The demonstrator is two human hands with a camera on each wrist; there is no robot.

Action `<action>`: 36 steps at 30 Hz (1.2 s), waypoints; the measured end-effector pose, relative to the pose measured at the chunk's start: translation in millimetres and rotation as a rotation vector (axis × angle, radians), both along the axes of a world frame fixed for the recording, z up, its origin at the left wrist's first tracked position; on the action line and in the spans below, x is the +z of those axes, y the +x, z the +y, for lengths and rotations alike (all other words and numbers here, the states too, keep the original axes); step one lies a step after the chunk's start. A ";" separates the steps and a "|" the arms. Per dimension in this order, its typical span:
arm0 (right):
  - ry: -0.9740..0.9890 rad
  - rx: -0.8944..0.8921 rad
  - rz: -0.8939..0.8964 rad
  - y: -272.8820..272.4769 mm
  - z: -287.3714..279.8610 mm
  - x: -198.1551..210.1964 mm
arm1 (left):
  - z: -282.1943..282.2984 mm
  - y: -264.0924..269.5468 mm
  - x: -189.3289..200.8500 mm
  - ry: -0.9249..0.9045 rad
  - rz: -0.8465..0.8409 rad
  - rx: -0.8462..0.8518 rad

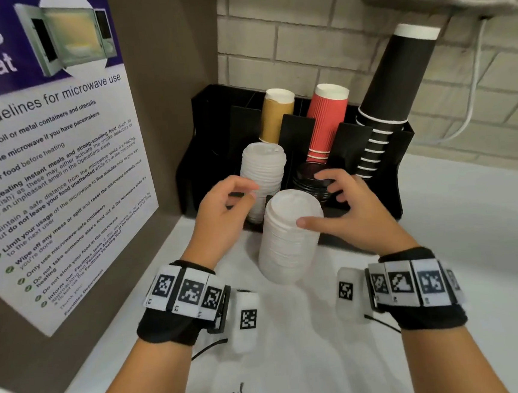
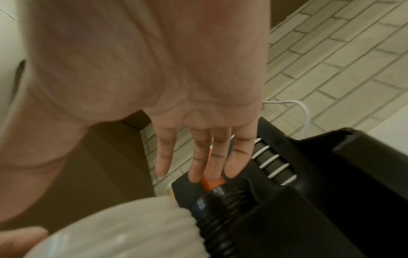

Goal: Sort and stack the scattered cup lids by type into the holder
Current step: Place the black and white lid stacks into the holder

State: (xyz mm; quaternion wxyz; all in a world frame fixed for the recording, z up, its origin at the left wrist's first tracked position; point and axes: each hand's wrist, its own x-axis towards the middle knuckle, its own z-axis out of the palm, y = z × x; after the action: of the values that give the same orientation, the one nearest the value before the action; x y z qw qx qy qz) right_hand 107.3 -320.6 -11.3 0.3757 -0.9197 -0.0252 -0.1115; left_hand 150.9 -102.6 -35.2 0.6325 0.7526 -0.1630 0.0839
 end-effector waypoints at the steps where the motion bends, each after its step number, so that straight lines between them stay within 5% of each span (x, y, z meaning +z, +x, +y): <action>1: -0.040 0.028 0.014 3.2 1.9 5.3 | 0.0 -0.5 -1.3 -0.037 0.019 0.018; 8: -0.269 0.144 0.168 21.2 23.3 14.7 | 1.3 -5.8 -4.8 -0.096 0.101 0.017; 17: -0.260 0.140 0.155 25.4 25.6 8.6 | 0.9 -7.1 -4.4 -0.086 0.076 0.045; 23: -0.020 0.136 -0.043 15.9 23.1 26.9 | 1.9 -14.7 3.3 -0.141 0.043 -0.102; 27: 0.223 0.266 -0.004 3.4 33.7 40.9 | -7.0 -21.5 7.4 -0.124 0.003 -0.265; 36: 0.220 0.368 0.073 -7.8 30.7 54.4 | -7.5 -27.1 18.2 -0.232 -0.084 -0.346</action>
State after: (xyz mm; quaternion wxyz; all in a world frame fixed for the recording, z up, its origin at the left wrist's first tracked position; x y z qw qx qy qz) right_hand 99.5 -289.9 43.1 0.4883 -0.8565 -0.1669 -0.0097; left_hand 123.8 -110.1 -16.9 0.7124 0.6315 -0.3052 0.0234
